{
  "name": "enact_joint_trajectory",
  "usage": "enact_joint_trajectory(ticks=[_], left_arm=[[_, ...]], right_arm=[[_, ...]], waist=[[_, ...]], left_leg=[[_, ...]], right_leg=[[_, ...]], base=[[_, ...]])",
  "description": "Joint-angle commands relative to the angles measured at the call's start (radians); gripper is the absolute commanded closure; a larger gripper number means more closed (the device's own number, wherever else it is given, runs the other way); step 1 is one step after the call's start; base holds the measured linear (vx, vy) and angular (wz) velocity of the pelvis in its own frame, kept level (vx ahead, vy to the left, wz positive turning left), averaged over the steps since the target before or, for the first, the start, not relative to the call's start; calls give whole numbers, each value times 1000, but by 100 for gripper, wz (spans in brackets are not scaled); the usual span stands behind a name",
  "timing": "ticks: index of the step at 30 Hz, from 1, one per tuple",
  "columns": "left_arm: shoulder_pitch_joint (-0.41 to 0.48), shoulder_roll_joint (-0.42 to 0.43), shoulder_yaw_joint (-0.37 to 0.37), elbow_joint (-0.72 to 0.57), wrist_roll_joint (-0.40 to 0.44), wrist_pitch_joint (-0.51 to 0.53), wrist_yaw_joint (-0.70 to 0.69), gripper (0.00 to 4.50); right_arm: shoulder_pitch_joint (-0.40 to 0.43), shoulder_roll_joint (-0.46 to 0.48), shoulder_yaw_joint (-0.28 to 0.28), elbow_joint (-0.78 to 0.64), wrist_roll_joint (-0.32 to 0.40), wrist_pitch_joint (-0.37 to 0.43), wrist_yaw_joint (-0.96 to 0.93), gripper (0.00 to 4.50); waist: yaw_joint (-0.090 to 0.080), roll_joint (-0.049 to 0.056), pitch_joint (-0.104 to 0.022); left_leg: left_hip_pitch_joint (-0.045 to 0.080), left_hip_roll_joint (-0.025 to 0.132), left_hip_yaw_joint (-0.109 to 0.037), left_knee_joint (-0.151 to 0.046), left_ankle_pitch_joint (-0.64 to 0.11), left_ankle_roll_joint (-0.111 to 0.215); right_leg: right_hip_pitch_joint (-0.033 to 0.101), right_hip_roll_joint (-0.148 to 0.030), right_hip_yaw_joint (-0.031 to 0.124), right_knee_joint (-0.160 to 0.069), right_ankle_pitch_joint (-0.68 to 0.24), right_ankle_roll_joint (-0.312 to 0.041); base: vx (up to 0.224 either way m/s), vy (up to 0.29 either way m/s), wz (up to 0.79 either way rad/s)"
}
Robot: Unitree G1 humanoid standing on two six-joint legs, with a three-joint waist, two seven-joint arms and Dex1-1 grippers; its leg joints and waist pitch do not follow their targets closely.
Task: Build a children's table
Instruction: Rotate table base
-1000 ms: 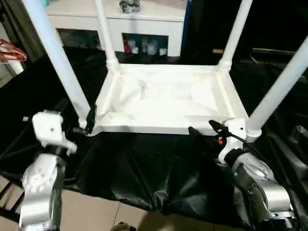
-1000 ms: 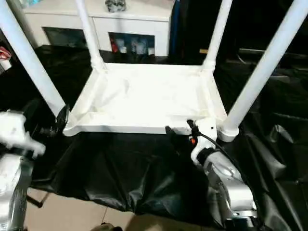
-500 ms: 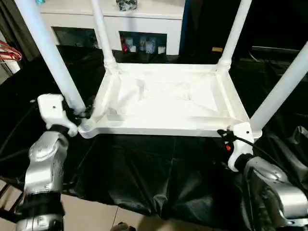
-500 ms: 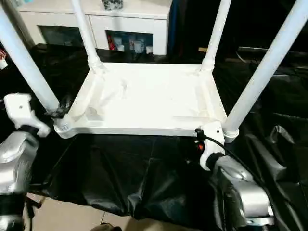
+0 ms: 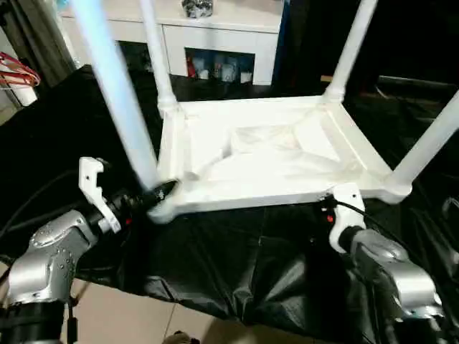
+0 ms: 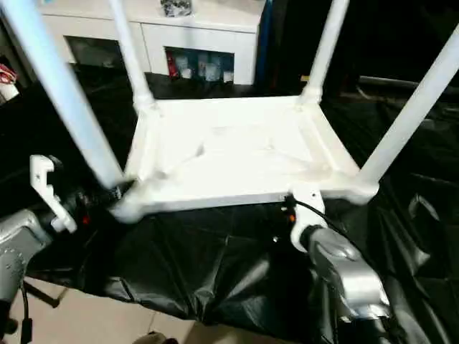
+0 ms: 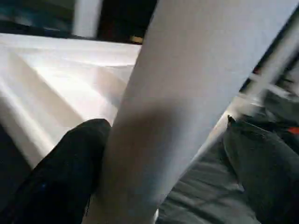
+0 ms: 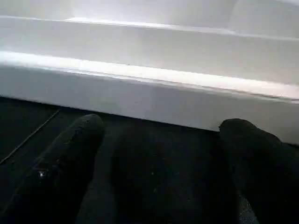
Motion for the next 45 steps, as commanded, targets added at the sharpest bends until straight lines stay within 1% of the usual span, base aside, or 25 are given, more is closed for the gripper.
enact_joint_trajectory(ticks=[1, 2, 3, 5, 6, 9, 10, 12, 15, 16, 17, 18, 19, 20, 24, 27, 31, 32, 35, 37, 38, 40, 42, 43, 45], left_arm=[[7, 18, -39, -65, -55, 58, -74, 0], [13, 21, -49, -93, -78, 78, -95, 0], [14, 22, -51, -99, -83, 83, -100, 0], [21, 21, -68, -147, -119, 113, -127, 0], [23, 18, -82, -176, -141, 137, -144, 0], [25, 13, -98, -205, -158, 159, -155, 0], [25, 6, -112, -223, -167, 170, -155, 0], [26, -1, -133, -249, -177, 185, -155, 0], [27, -23, -179, -259, -154, 183, -146, 0], [30, -26, -187, -265, -158, 188, -150, 0], [30, -27, -189, -267, -160, 191, -150, 0], [32, -33, -198, -280, -173, 203, -151, 0], [34, -38, -206, -294, -186, 214, -152, 0], [35, -39, -210, -302, -193, 219, -155, 0], [54, -39, -214, -354, -250, 276, -174, 0], [69, -26, -215, -379, -287, 313, -185, 0], [76, -22, -217, -389, -293, 323, -181, 0], [74, -25, -218, -387, -295, 324, -179, 0], [64, -38, -227, -384, -293, 327, -166, 0], [51, -53, -236, -375, -285, 321, -152, 0], [34, -73, -242, -362, -270, 303, -135, 0], [18, -85, -248, -348, -262, 297, -128, 0], [-7, -100, -263, -320, -235, 272, -116, 0], [-23, -113, -272, -305, -219, 256, -108, 0], [-59, -137, -299, -277, -196, 238, -109, 0]], right_arm=[[-35, 11, 5, 50, -15, -48, 6, 3], [-52, 18, 12, 75, -20, -67, 14, 3], [-55, 20, 13, 81, -22, -73, 16, 3], [-83, 33, 24, 118, -31, -106, 34, 3], [-100, 41, 32, 138, -34, -128, 52, 3], [-113, 46, 42, 153, -35, -146, 71, 3], [-118, 49, 49, 154, -35, -150, 81, 3], [-127, 53, 57, 165, -35, -163, 97, 3], [-135, 60, 60, 192, -49, -189, 112, 3], [-134, 61, 59, 193, -51, -193, 115, 3], [-133, 61, 60, 192, -51, -194, 116, 3], [-129, 61, 61, 188, -51, -198, 123, 3], [-123, 59, 63, 181, -49, -200, 132, 3], [-119, 58, 65, 176, -49, -202, 136, 3], [-104, 47, 64, 170, -42, -221, 171, 3], [-101, 41, 61, 172, -39, -231, 195, 3], [-100, 38, 60, 173, -42, -236, 212, 3], [-104, 39, 60, 178, -41, -239, 218, 3], [-124, 52, 68, 204, -43, -250, 240, 3], [-145, 69, 81, 234, -49, -260, 252, 3], [-170, 90, 94, 271, -59, -273, 263, 3], [-193, 106, 102, 304, -67, -280, 265, 3], [-219, 123, 115, 343, -78, -289, 275, 3], [-235, 133, 123, 368, -86, -296, 277, 3], [-273, 153, 136, 425, -105, -316, 285, 3]], waist=[[-3, -5, -54], [-5, -8, -54], [-7, -4, -53], [-10, -11, -53], [-12, -15, -54], [-16, -17, -53], [-18, -21, -55], [-20, -22, -55], [-23, -23, -56], [-26, -20, -56], [-27, -21, -55], [-28, -23, -56], [-29, -19, -56], [-30, -20, -56], [-32, -24, -58], [-34, -25, -57], [-35, -23, -55], [-35, -25, -55], [-35, -21, -54], [-39, -21, -54], [-39, -19, -53], [-41, -20, -52], [-45, -25, -49], [-45, -24, -50], [-46, -25, -49]], left_leg=[[25, 45, -27, -86, -290, -35], [26, 46, -27, -86, -289, -34], [27, 46, -27, -87, -293, -39], [27, 46, -24, -86, -288, -41], [23, 46, -26, -87, -279, -39], [24, 44, -23, -84, -258, -30], [23, 45, -24, -83, -242, -24], [21, 45, -22, -80, -220, -16], [20, 44, -21, -77, -198, -10], [21, 44, -21, -77, -200, -11], [21, 44, -21, -77, -201, -11], [20, 44, -21, -77, -202, -10], [21, 44, -21, -77, -204, -10], [22, 44, -21, -76, -204, -9], [19, 44, -20, -73, -186, -2], [17, 43, -19, -71, -177, 5], [22, 43, -19, -71, -189, 5], [23, 43, -18, -71, -193, 4], [24, 44, -20, -73, -212, -6], [22, 43, -21, -74, -222, -13], [22, 43, -22, -75, -226, -15], [25, 43, -21, -74, -245, -20], [22, 42, -24, -77, -262, -26], [24, 42, -26, -77, -271, -30], [28, 43, -27, -77, -283, -36]], right_leg=[[30, -61, 50, -78, -292, -162], [29, -60, 51, -79, -290, -163], [28, -58, 51, -78, -287, -170], [29, -57, 51, -75, -259, -177], [35, -59, 51, -72, -251, -180], [36, -55, 52, -72, -228, -181], [39, -56, 52, -69, -212, -182], [40, -55, 53, -68, -191, -190], [42, -53, 52, -65, -172, -198], [41, -52, 52, -66, -173, -201], [42, -52, 53, -66, -174, -201], [44, -52, 53, -66, -175, -201], [44, -51, 53, -65, -180, -201], [44, -51, 53, -66, -178, -203], [47, -50, 53, -62, -157, -212], [49, -48, 53, -62, -154, -216], [45, -44, 55, -66, -178, -213], [44, -44, 55, -67, -184, -212], [43, -44, 55, -69, -210, -205], [45, -46, 54, -70, -217, -208], [45, -46, 54, -71, -224, -206], [43, -46, 55, -75, -257, -200], [45, -47, 54, -80, -308, -184], [44, -48, 54, -81, -331, -175], [41, -49, 54, -84, -347, -173]], base=[[0, 0, 0], [0, 0, 0], [0, 0, 0], [0, 0, 0], [0, 0, 0], [0, 0, 0], [0, 0, 0], [0, 0, 0], [0, 0, 0], [0, 0, 0], [0, 0, 0], [0, 0, 0], [0, 0, 0], [0, 0, 0], [0, 0, 0], [0, 0, 0], [0, 0, 0], [0, 0, 0], [0, 0, 0], [0, 0, 0], [0, 0, 0], [0, 0, 0], [0, 0, 0], [0, 0, 0], [0, 0, 0]])
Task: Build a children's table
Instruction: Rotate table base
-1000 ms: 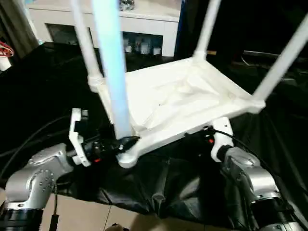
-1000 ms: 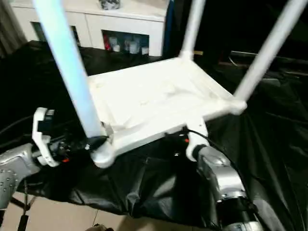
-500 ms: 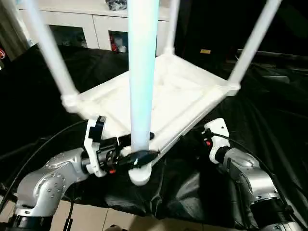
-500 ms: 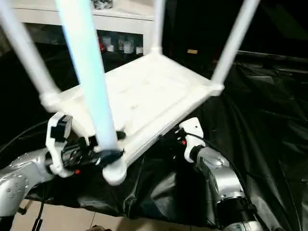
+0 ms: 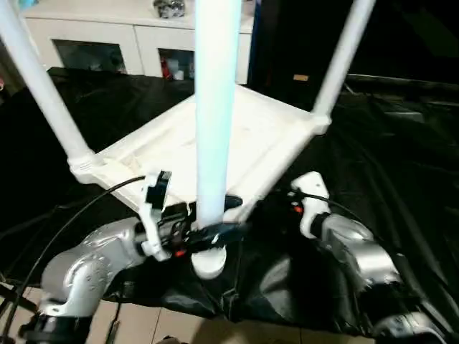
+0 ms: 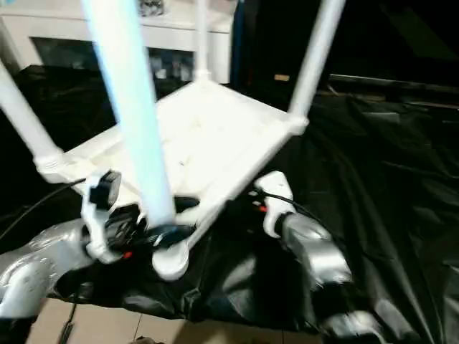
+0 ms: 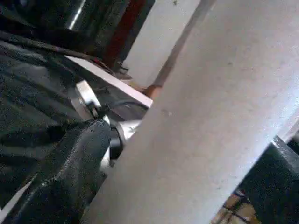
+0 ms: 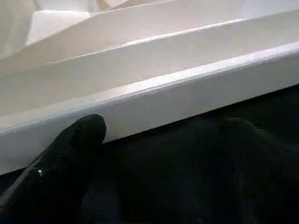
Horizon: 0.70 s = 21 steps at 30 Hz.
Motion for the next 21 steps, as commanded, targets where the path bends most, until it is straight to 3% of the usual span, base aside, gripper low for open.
enact_joint_trajectory(ticks=[1, 11, 12, 14, 15, 16, 18, 19, 21], left_arm=[[-47, -35, -76, 2, 19, -15, -9, 0], [-163, -150, -171, 108, 111, -96, -6, 0], [-191, -189, -186, 154, 149, -137, 17, 0], [-209, -214, -193, 187, 178, -167, 40, 0], [-231, -247, -203, 228, 206, -206, 54, 0], [-239, -258, -209, 242, 219, -215, 66, 0], [-248, -275, -214, 264, 240, -244, 81, 0], [-269, -306, -219, 315, 284, -296, 122, 0], [-286, -323, -216, 358, 318, -337, 156, 0]], right_arm=[[-56, 47, 53, 42, -14, -41, 39, 3], [-130, 63, 26, 163, -31, -100, 41, 3], [-133, 63, 18, 178, -31, -109, 43, 3], [-133, 63, 15, 182, -31, -111, 42, 3], [-130, 64, 13, 188, -29, -118, 48, 3], [-129, 64, 14, 189, -30, -120, 47, 3], [-129, 64, 13, 193, -30, -122, 47, 3], [-131, 68, 9, 204, -35, -130, 41, 3], [-134, 71, 3, 216, -40, -138, 32, 3]], waist=[[6, 0, -54], [6, 0, -62], [6, 3, -62], [8, 1, -63], [5, 2, -64], [5, 3, -66], [4, -1, -66], [6, 11, -66], [6, 7, -65]], left_leg=[[14, 35, -26, -78, -285, -36], [16, 35, -23, -72, -255, -20], [11, 35, -24, -73, -244, -15], [19, 35, -20, -69, -247, -8], [8, 34, -24, -71, -229, -3], [7, 34, -25, -71, -226, -1], [8, 33, -23, -68, -222, 10], [10, 34, -24, -67, -226, 15], [13, 34, -22, -67, -240, 17]], right_leg=[[43, -63, 46, -85, -364, -162], [47, -63, 47, -80, -271, -198], [51, -64, 46, -78, -258, -202], [45, -61, 47, -83, -243, -206], [55, -62, 45, -79, -213, -214], [57, -62, 43, -76, -205, -213], [56, -63, 44, -77, -190, -223], [54, -64, 43, -79, -191, -230], [53, -61, 42, -82, -193, -237]], base=[[0, 0, 0], [0, 0, 0], [0, 0, 0], [0, 0, 0], [0, 0, 0], [0, 0, 0], [0, 0, 0], [0, 0, 0], [0, 0, 0]])
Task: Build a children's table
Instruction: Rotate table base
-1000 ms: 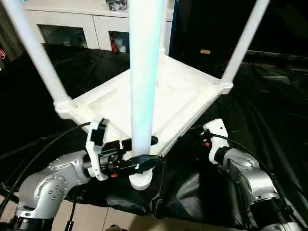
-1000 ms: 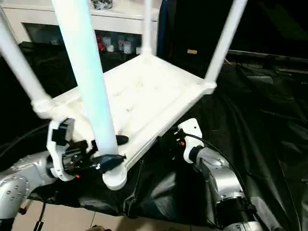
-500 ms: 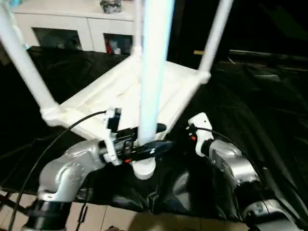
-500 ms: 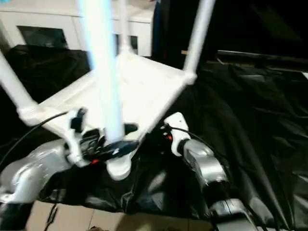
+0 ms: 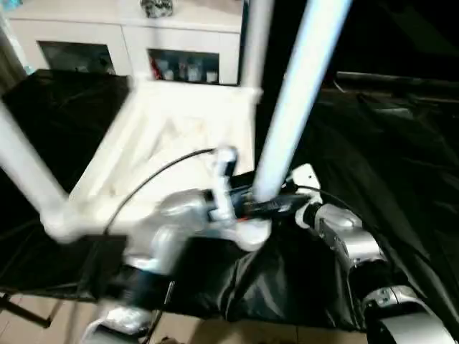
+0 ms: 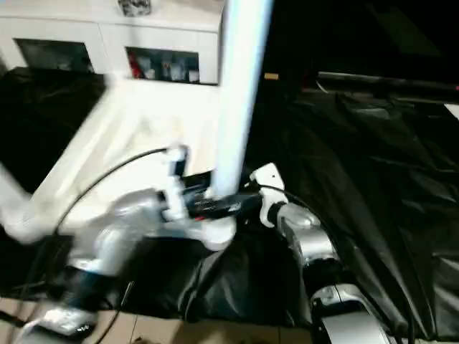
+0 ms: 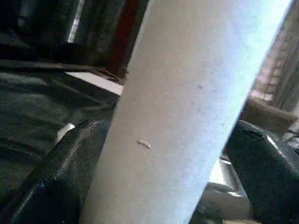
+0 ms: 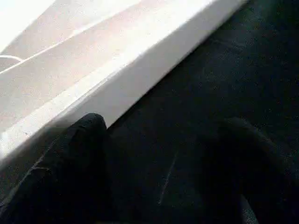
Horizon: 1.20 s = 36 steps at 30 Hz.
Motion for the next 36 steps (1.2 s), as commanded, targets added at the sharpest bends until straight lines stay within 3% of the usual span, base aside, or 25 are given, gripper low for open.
enact_joint_trajectory(ticks=[1, 5, 9, 12, 15, 16, 17, 18, 19, 20, 21, 23, 24, 25, 28, 30, 32, 33, 34, 35, 36], left_arm=[[-41, -32, -51, 46, 45, -41, 50, 0], [-68, -20, -23, 110, 102, -109, 98, 0], [-66, 60, 7, 109, 128, -135, 64, 0], [-28, 133, -14, 48, 126, -107, -31, 0], [29, 234, -81, -6, 152, -89, -132, 0], [46, 274, -113, -12, 174, -90, -168, 0], [47, 276, -115, -12, 175, -90, -169, 0], [53, 303, -139, -10, 197, -94, -185, 18], [53, 303, -139, -10, 197, -94, -185, 28], [50, 311, -147, 3, 208, -97, -191, 35], [44, 315, -151, 19, 221, -102, -193, 35], [23, 319, -150, 54, 243, -100, -183, 39], [2, 323, -145, 84, 263, -103, -163, 50], [-12, 328, -143, 106, 276, -118, -154, 74], [-45, 343, -138, 155, 288, -142, -162, 97], [-55, 351, -135, 166, 289, -146, -173, 110], [-63, 358, -135, 175, 292, -147, -184, 117], [-74, 381, -137, 190, 290, -137, -222, 134], [-74, 387, -138, 191, 289, -133, -233, 145], [-73, 390, -139, 190, 287, -131, -239, 155], [-68, 406, -142, 180, 280, -116, -271, 162]], right_arm=[[-24, 61, 51, -7, 3, -23, 35, 3], [-36, 56, 28, 14, -7, -40, 6, 3], [-40, 21, -11, 19, -3, -47, -28, 3], [-36, -10, -32, 13, 1, -47, -29, 3], [-1, -68, -46, -43, -3, -31, -9, 3], [23, -98, -55, -84, 1, -17, 8, 3], [25, -101, -55, -88, 1, -15, 10, 3], [56, -136, -58, -149, 1, 10, 29, 0], [56, -136, -58, -149, 1, 10, 29, 0], [81, -165, -57, -193, -1, 25, 49, 0], [103, -195, -55, -231, -6, 37, 69, 0], [143, -244, -50, -304, 1, 61, 123, 0], [172, -285, -40, -361, 6, 74, 174, 0], [187, -310, -31, -396, 10, 84, 206, 0], [221, -365, -19, -498, 39, 139, 282, 0], [234, -384, -16, -539, 48, 158, 308, 0], [244, -400, -13, -571, 57, 172, 329, 0], [272, -434, -5, -636, 71, 209, 369, 0], [282, -444, -3, -655, 74, 220, 378, 0], [287, -449, -1, -664, 74, 224, 382, 0], [323, -479, 2, -723, 81, 250, 403, 0]], waist=[[11, 6, -66], [12, 7, -65], [16, 9, -65], [22, 12, -67], [33, 10, -64], [35, 15, -66], [37, 15, -66], [39, 22, -64], [45, 19, -64], [45, 25, -62], [47, 10, -60], [55, 13, -57], [52, 12, -56], [54, 18, -57], [52, 12, -56], [48, 11, -57], [46, 12, -58], [49, 15, -58], [56, 29, -58], [55, 24, -59], [59, 27, -58]], left_leg=[[7, 34, -22, -68, -248, 17], [11, 33, -24, -69, -275, 17], [9, 36, -25, -71, -262, 15], [13, 41, -25, -71, -251, 15], [15, 42, -22, -74, -240, 16], [22, 40, -18, -71, -239, 13], [22, 41, -18, -71, -238, 13], [21, 40, -17, -73, -245, 8], [23, 40, -17, -73, -251, 4], [21, 39, -17, -74, -257, 1], [25, 39, -14, -74, -285, -2], [27, 37, -15, -74, -300, 0], [24, 35, -17, -75, -304, 0], [20, 34, -21, -75, -300, 0], [13, 32, -24, -75, -293, 17], [5, 32, -28, -76, -278, 20], [8, 33, -28, -74, -279, 21], [15, 32, -26, -72, -283, 22], [21, 36, -25, -73, -290, 23], [18, 36, -26, -73, -285, 24], [13, 35, -27, -76, -278, 26]], right_leg=[[57, -62, 43, -78, -216, -225], [53, -64, 41, -85, -274, -207], [52, -65, 41, -79, -262, -213], [49, -68, 43, -74, -237, -230], [47, -63, 45, -69, -219, -223], [41, -60, 46, -70, -210, -219], [42, -60, 47, -70, -205, -217], [43, -57, 47, -72, -204, -211], [42, -58, 48, -71, -204, -211], [43, -58, 48, -72, -213, -209], [40, -59, 49, -80, -254, -200], [40, -59, 50, -89, -318, -173], [42, -61, 50, -90, -345, -164], [46, -62, 48, -91, -365, -147], [49, -62, 45, -97, -396, -124], [53, -66, 42, -95, -402, -124], [47, -66, 40, -97, -418, -127], [42, -66, 43, -101, -416, -135], [40, -61, 45, -103, -388, -142], [43, -61, 45, -95, -358, -152], [47, -60, 44, -92, -332, -161]], base=[[0, 0, 0], [0, 0, 0], [0, 0, 0], [0, 0, 0], [0, 0, 0], [0, 0, 0], [0, 0, 0], [0, 0, 0], [0, 0, 0], [0, 0, 0], [0, 0, 0], [0, 0, 0], [0, 0, 0], [0, 0, 0], [0, 0, 0], [0, 0, 0], [0, 0, 0], [0, 0, 0], [0, 0, 0], [0, 0, 0], [0, 0, 0]])
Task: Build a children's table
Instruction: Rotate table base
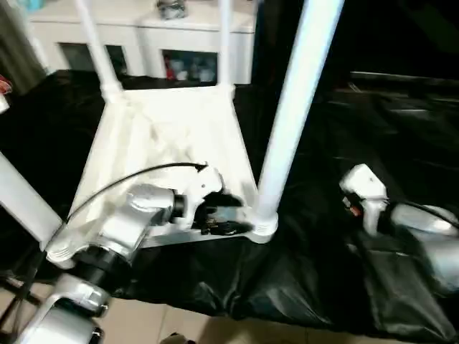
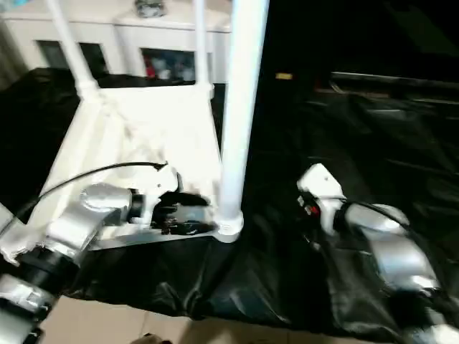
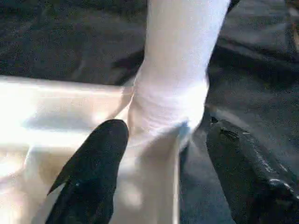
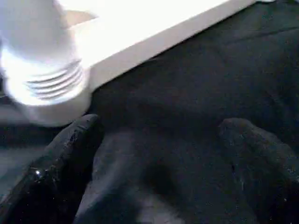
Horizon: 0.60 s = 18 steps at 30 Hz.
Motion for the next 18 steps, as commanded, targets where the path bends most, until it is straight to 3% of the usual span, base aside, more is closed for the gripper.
enact_joint_trajectory(ticks=[1, 3, 4, 5, 12, 15, 18], left_arm=[[-5, 21, -7, -12, -1, 32, -54, 167], [-5, 26, -10, -13, -4, 35, -68, 189], [-3, 33, -14, -19, -9, 42, -85, 201], [-1, 38, -16, -23, -13, 47, -96, 201], [5, 52, -22, 1, 27, 20, -88, 255], [10, 49, -25, -6, 23, 35, -105, 263], [10, 38, -29, -6, 23, 38, -112, 299]], right_arm=[[41, -37, 5, -96, 25, 62, 31, 0], [50, -44, 3, -115, 31, 77, 34, 0], [62, -52, 0, -137, 36, 92, 39, 0], [70, -57, -1, -151, 38, 100, 43, 0], [116, -84, 0, -240, 55, 164, 44, 0], [131, -88, 2, -270, 64, 187, 48, 0], [147, -93, 4, -296, 64, 205, 47, 0]], waist=[[7, -7, -64], [13, -1, -64], [13, -6, -65], [16, -4, -64], [23, 1, -59], [23, 1, -59], [26, 2, -58]], left_leg=[[15, 39, -23, -72, -278, 30], [13, 40, -23, -72, -264, 34], [12, 40, -22, -71, -261, 33], [12, 40, -23, -71, -257, 33], [17, 40, -25, -74, -297, 15], [16, 41, -28, -77, -303, 11], [17, 40, -27, -76, -307, 8]], right_leg=[[43, -62, 45, -87, -315, -179], [45, -64, 46, -85, -308, -188], [45, -65, 44, -85, -306, -194], [45, -67, 45, -84, -307, -195], [41, -70, 46, -96, -395, -161], [41, -70, 45, -95, -403, -156], [39, -71, 47, -99, -411, -152]], base=[[0, 0, 0], [0, 0, 0], [0, 0, 0], [0, 0, 0], [0, 0, 0], [0, 0, 0], [0, 0, 0]])
